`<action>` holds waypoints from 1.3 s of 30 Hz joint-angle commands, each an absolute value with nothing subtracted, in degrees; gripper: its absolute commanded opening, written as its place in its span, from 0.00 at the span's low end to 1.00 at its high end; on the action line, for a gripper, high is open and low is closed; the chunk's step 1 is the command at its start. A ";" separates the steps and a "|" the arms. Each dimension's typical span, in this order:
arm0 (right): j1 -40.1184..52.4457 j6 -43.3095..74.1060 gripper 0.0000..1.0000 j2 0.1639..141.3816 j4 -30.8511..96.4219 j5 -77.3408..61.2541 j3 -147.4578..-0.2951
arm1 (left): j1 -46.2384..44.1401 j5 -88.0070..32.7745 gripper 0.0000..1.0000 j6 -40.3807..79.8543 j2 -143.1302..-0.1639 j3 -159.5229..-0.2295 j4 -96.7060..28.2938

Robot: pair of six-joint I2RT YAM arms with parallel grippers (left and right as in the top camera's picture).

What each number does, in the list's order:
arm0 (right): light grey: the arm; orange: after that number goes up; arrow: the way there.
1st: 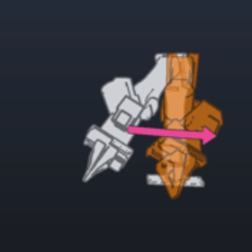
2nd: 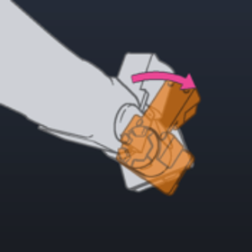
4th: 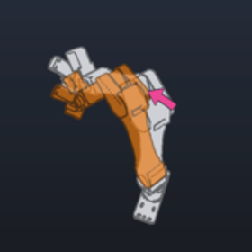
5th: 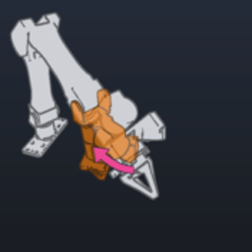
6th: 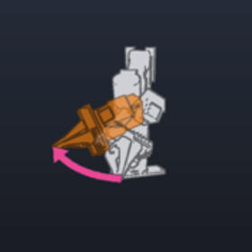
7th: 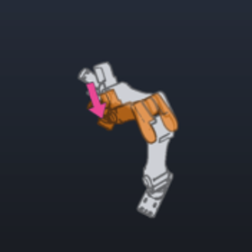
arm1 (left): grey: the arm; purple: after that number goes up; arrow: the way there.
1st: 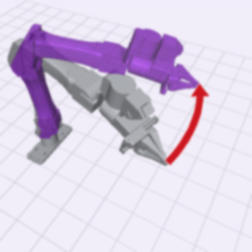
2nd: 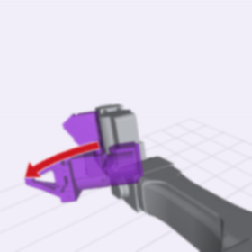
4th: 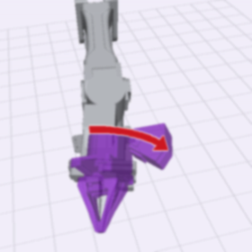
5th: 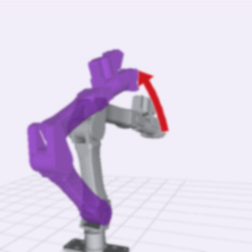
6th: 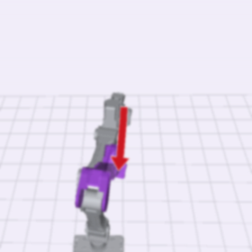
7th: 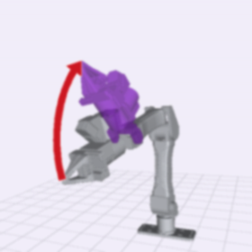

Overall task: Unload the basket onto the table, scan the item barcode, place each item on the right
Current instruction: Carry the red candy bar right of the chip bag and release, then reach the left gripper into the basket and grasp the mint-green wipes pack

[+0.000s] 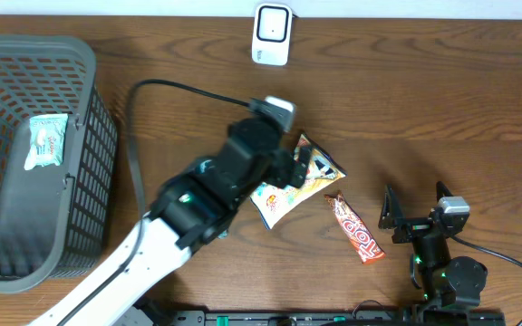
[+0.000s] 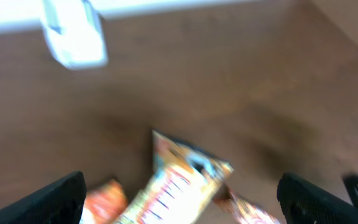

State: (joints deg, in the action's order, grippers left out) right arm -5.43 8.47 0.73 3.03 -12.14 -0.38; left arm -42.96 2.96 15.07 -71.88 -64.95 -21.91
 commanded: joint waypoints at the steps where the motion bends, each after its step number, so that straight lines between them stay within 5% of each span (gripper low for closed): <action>1: -5.26 7.84 0.99 0.67 3.27 -12.16 -0.34 | -39.70 15.90 0.98 9.41 -68.05 -66.81 -20.45; 8: -5.26 7.84 0.99 0.67 3.27 -12.16 -0.34 | -19.64 20.43 0.98 9.23 -65.91 -77.23 -21.19; 13: -5.26 7.84 0.99 0.67 3.27 -12.16 -0.32 | -2.13 19.44 0.98 20.43 -66.41 -79.90 -26.79; 20: -5.26 7.84 0.99 0.67 3.27 -12.16 -0.34 | 24.03 2.44 0.98 34.24 -73.80 -79.85 -39.18; 26: -5.26 7.84 0.99 0.67 3.27 -12.16 -0.34 | 31.00 0.23 0.96 20.29 -83.74 -79.85 -36.07; 39: -5.26 7.84 0.99 0.67 3.27 -12.16 -0.34 | 31.22 1.08 0.98 -7.86 -103.57 -79.83 -26.76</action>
